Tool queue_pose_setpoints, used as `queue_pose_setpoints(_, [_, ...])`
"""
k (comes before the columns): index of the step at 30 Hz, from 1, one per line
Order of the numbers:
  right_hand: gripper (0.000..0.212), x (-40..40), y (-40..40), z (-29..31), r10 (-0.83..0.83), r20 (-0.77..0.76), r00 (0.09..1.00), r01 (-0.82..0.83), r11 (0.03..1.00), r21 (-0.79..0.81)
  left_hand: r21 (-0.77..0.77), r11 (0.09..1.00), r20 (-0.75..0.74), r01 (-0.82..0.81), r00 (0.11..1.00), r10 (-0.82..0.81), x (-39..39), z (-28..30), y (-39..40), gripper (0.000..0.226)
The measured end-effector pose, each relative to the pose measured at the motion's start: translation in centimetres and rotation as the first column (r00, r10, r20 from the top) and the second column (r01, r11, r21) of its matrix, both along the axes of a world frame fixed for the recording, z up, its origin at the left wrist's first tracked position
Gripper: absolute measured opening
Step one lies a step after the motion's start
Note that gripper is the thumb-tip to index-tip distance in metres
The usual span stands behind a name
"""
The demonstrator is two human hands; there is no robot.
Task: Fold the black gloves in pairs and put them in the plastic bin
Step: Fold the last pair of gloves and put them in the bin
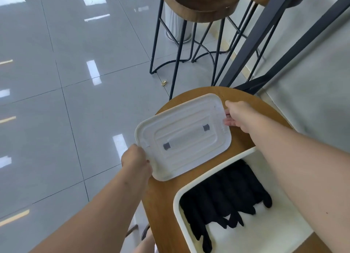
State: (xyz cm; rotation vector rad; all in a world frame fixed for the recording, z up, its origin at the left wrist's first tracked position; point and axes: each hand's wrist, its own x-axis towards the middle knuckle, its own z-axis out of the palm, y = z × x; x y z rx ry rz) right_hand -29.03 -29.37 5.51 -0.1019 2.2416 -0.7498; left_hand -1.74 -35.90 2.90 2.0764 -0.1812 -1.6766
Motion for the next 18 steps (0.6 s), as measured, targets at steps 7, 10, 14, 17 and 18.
queue_pose_setpoints(7, [0.016,-0.3,4.6,8.2,-0.157,0.144,0.977,0.194,0.932,-0.305,-0.192,0.977,-0.16,0.09,0.98,-0.122,1.3,4.6,1.0,0.019])
queue_pose_setpoints(10, [0.01,-1.1,7.9,10.4,-0.127,0.201,0.971,0.185,0.933,-0.308,-0.241,0.945,-0.139,0.223,0.955,-0.261,1.9,6.0,2.9,0.015])
queue_pose_setpoints(14, [0.013,-1.3,11.6,11.5,0.053,0.08,0.995,-0.041,0.989,-0.144,-0.211,0.915,-0.138,0.343,0.916,-0.376,2.9,7.7,6.4,0.004])
queue_pose_setpoints(17, [0.03,0.0,14.2,11.9,0.149,-0.012,0.989,-0.15,0.987,-0.057,-0.238,0.87,-0.11,0.432,0.878,-0.466,3.7,8.0,9.2,0.018])
queue_pose_setpoints(18, [0.033,0.5,15.1,12.0,0.174,-0.037,0.984,-0.175,0.984,-0.032,-0.245,0.859,-0.093,0.45,0.871,-0.483,4.0,8.1,10.3,0.025])
